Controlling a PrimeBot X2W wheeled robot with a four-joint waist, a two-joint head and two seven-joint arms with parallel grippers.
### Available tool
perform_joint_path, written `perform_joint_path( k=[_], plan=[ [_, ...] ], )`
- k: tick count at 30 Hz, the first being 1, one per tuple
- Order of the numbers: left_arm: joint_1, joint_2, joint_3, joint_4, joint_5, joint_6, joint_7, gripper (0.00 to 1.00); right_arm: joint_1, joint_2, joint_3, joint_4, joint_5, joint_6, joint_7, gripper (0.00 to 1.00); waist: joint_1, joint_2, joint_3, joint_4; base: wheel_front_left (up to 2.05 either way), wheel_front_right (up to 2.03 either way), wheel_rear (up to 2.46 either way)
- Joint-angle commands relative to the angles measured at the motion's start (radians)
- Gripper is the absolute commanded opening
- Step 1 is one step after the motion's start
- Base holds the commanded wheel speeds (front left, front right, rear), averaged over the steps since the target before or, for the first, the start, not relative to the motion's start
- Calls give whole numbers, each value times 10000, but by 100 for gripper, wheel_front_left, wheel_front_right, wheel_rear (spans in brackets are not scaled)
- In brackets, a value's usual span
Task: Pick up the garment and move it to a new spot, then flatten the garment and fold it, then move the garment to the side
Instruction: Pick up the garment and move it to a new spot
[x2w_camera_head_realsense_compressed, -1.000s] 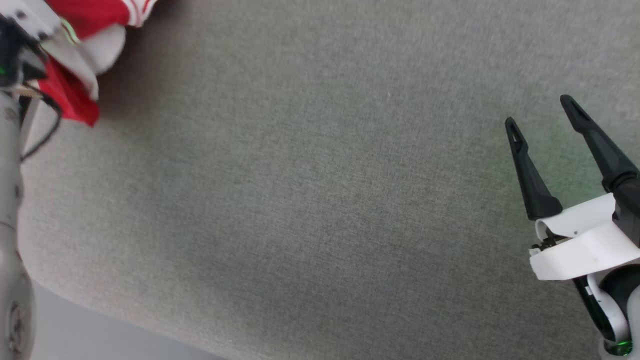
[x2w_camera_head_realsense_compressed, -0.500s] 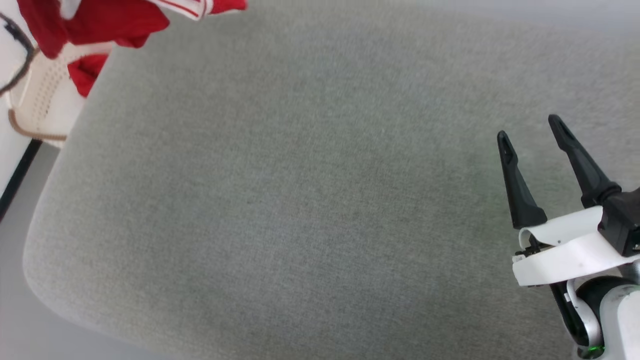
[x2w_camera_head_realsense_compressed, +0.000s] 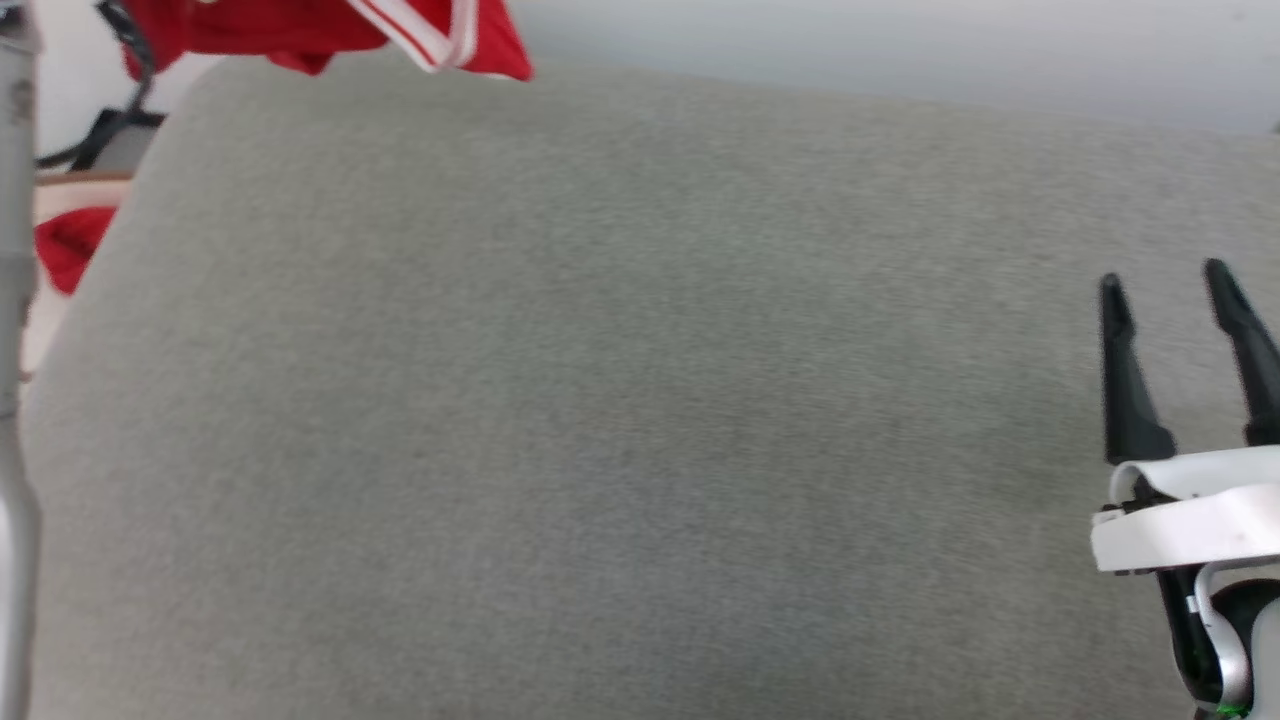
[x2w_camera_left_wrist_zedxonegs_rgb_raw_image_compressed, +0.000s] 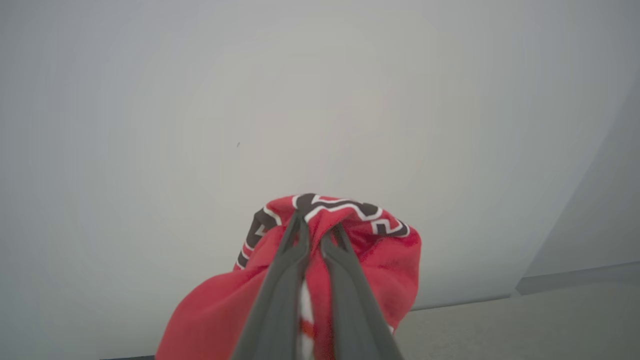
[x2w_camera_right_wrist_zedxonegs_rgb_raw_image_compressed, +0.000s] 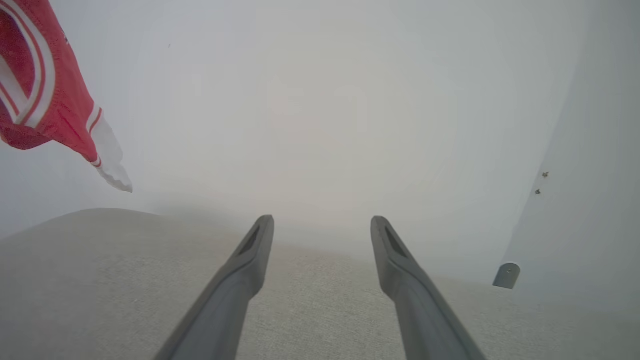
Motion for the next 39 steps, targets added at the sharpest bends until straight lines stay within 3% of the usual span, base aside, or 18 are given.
perform_joint_path(
  k=[1, 11, 20, 31, 39],
  plan=[
    [134, -39, -19, -157, -70, 95, 52, 0, 90, 53, -76, 17, -59, 1, -60, 100, 0, 0, -208, -563, 0, 0, 0],
    [719, -616, -541, -2552, -269, 909, 1364, 0, 348, 344, -1275, 186, -147, -1, -439, 100, 0, 0, -112, -1885, 0, 0, 0],
    [1784, -1086, -1055, -4467, -487, 1655, 2144, 0, 382, 506, -1697, 408, -181, 1, -698, 100, 0, 0, 104, -2657, 0, 0, 0],
    [4486, -676, -1648, -6703, -425, 2810, 2742, 0, 609, 555, -1731, 879, 16, 1, -944, 100, 0, 0, 110, -2893, 0, 0, 0],
    [6536, -286, -1763, -6677, -807, 2989, 2594, 0, 700, 554, -1475, 1215, 192, 1, -990, 100, 0, 0, -10, -2794, 0, 0, 0]
  ],
)
